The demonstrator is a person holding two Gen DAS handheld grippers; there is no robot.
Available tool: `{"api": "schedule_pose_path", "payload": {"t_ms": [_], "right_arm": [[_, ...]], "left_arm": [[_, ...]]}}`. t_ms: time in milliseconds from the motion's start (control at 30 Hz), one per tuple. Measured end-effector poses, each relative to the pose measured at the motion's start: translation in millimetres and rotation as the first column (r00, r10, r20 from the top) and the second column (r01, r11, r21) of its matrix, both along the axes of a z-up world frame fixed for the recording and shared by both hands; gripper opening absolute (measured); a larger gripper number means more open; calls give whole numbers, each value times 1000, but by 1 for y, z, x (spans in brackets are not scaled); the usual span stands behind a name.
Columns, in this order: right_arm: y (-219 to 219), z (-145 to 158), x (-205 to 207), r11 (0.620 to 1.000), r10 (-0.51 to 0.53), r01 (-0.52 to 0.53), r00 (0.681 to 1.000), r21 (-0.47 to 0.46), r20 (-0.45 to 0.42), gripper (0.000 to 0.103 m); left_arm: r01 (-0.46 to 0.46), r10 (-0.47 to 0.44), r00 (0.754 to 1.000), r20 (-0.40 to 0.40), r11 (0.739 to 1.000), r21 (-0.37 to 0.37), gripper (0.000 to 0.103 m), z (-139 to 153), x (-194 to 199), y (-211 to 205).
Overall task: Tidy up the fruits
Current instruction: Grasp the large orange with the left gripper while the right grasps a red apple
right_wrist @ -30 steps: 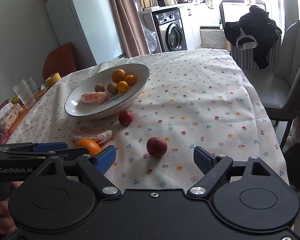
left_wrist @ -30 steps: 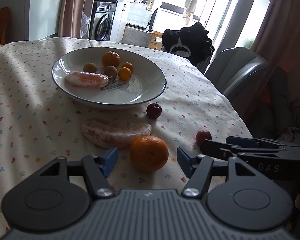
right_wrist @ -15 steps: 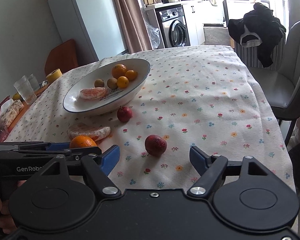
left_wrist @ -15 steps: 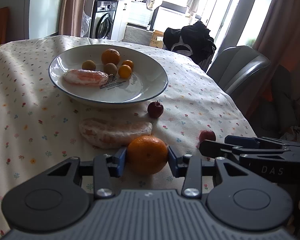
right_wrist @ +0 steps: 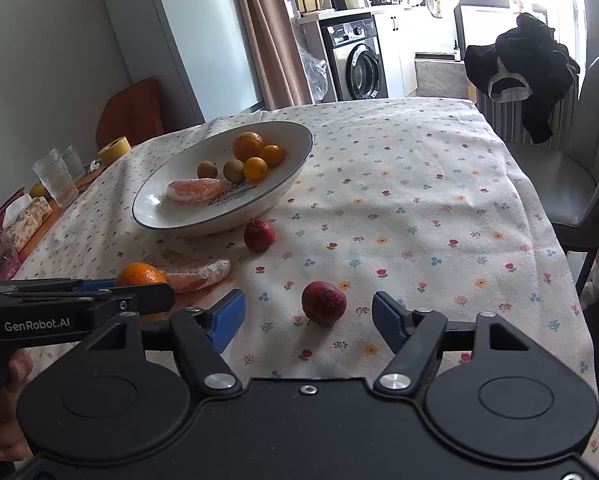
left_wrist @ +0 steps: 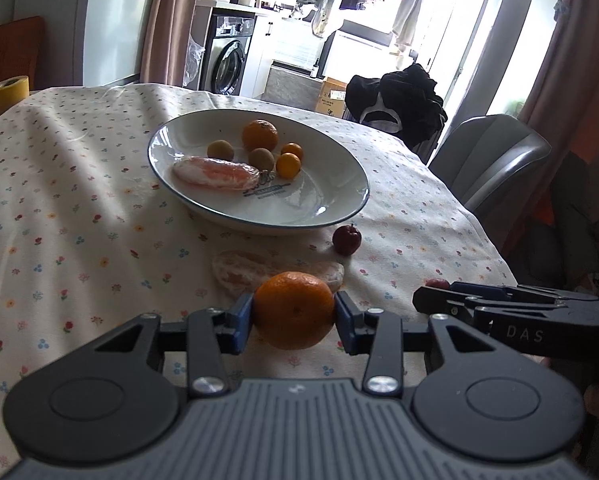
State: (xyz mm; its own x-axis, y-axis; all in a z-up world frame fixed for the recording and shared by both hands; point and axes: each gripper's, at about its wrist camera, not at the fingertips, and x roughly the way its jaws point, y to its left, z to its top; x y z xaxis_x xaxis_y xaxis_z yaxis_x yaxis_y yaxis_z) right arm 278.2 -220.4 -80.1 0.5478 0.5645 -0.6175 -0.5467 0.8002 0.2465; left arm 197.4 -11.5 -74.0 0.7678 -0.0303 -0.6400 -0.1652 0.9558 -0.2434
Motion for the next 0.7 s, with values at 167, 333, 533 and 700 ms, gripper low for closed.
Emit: {"api": "schedule_pose_path", "payload": {"t_ms": [167, 333, 533, 700], "right_arm": [[5, -5, 5, 1000, 8, -8, 1000, -13, -12, 34], [10, -1, 5, 999, -4, 4, 1000, -38, 5, 24], [20, 13, -5, 999, -2, 4, 999, -49, 34, 24], [34, 20, -12, 999, 18, -15, 998, -52, 56, 24]], "left_arm": [[-25, 25, 999, 26, 999, -21, 41, 3, -8, 11], [-34, 36, 998, 46, 998, -44, 41, 5, -18, 22], [-47, 52, 996, 75, 997, -60, 41, 11, -28, 35], [-70, 77, 993, 89, 994, -80, 41, 12, -34, 47]]}}
